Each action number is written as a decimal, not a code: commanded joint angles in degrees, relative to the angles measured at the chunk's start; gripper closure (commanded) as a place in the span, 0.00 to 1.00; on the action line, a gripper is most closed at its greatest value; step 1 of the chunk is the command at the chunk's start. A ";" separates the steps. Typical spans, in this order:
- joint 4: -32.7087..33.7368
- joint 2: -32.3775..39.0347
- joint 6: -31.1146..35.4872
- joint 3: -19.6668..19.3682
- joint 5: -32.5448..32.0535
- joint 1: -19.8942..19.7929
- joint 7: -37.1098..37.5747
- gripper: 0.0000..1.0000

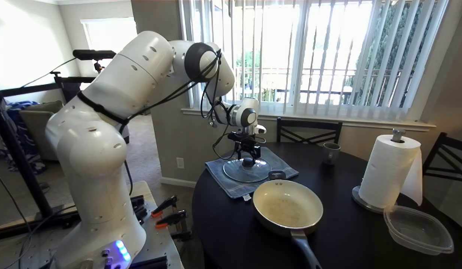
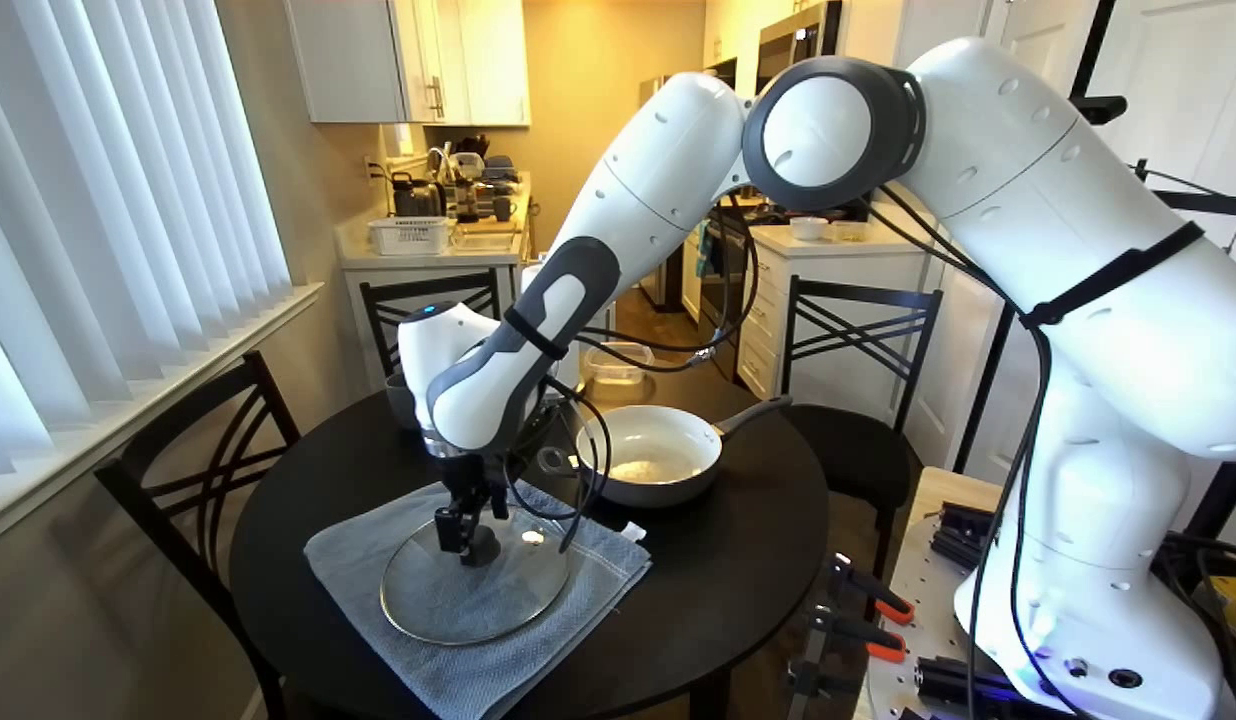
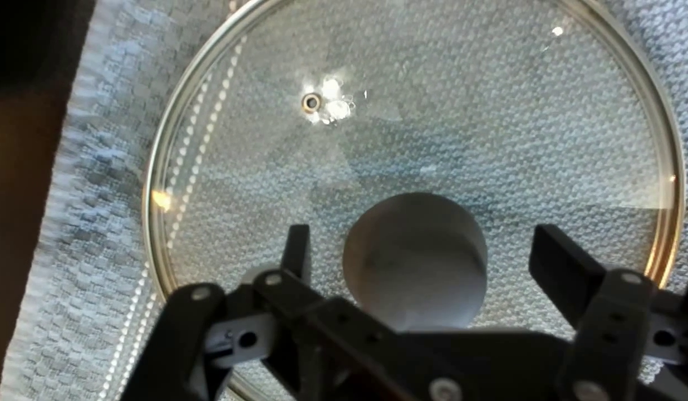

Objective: Put the lid on the pan

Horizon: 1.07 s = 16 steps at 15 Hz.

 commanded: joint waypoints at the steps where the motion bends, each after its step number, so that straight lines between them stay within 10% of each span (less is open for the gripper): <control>1: -1.57 -1.35 -0.09 1.43 1.30 -1.39 -2.40 0.00; 16: 3.12 3.12 0.97 1.02 0.05 -0.25 -2.62 0.00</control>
